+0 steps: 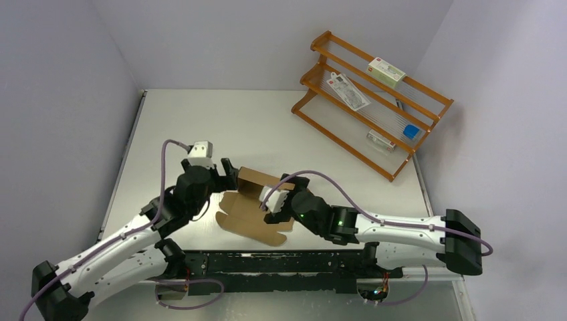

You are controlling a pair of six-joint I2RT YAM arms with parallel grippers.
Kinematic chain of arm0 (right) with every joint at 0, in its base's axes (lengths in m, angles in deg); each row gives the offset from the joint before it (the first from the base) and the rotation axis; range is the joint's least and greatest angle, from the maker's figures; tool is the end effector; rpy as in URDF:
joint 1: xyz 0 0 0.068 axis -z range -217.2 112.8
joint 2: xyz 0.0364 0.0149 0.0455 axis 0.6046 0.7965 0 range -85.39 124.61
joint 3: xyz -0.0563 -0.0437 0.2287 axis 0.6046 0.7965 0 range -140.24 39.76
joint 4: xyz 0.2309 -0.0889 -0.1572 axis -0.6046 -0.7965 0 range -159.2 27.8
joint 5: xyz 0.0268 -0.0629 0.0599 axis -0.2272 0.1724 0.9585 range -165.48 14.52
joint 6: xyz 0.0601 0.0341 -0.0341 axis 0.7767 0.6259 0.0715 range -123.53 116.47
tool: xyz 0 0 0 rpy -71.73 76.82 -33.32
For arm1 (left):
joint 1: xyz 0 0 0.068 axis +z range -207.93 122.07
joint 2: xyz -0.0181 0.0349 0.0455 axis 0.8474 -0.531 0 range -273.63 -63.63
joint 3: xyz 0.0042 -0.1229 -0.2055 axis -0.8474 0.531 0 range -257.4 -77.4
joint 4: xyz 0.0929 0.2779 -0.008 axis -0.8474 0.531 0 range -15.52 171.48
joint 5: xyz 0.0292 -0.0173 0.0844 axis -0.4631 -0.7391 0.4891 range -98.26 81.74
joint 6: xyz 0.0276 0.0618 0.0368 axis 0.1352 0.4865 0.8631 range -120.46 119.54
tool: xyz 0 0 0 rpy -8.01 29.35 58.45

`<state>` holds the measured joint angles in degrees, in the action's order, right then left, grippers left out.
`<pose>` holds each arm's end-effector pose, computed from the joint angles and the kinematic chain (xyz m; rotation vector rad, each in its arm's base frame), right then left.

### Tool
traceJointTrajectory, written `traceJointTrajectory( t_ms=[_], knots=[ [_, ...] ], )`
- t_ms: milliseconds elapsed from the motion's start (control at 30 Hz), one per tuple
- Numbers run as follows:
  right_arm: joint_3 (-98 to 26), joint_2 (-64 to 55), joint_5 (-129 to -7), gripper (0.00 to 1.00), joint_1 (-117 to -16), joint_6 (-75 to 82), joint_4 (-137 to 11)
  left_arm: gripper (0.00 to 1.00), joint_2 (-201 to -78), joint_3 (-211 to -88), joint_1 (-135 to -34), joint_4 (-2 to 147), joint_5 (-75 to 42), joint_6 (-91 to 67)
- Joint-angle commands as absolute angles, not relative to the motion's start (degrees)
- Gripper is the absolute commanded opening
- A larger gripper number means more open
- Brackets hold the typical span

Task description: Fold the paper box

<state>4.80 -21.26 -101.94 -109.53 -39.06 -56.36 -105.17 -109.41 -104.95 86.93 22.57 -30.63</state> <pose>0.1233 0.2905 0.1840 -1.3704 1.3638 -0.0295 0.1976 -0.1628 0.2300 -0.0708 1.9154 -0.3871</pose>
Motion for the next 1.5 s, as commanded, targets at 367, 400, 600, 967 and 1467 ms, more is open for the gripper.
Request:
traceJointTrajectory(
  t_ms=[367, 400, 600, 967, 1467],
  knots=[
    [2.96, -30.66, -114.54, 1.0, -104.36, 25.1, -69.26, 0.91, -123.81, -117.89, -81.91, 84.43, -12.45, -27.39],
    [2.76, -30.08, -114.29, 1.0, -103.73, 30.28, -70.86, 0.9, -124.68, -117.99, -81.44, 83.75, -13.73, -27.58],
    [5.79, -29.17, -113.98, 1.0, -103.05, 46.04, -71.34, 0.83, -128.38, -118.28, -79.86, 82.41, -17.3, -27.75],
    [6.26, -25.95, -116.69, 0.78, -101.64, 56.38, -70.78, 0.59, -133.19, -116.66, -79.55, 78.12, -22.85, -28.99],
    [8.65, -20.07, -109.31, 0.57, -97.62, 54.25, -58.7, 0.44, -132.53, -111.37, -79.55, 74.92, -26.64, -31.52]
  ],
)
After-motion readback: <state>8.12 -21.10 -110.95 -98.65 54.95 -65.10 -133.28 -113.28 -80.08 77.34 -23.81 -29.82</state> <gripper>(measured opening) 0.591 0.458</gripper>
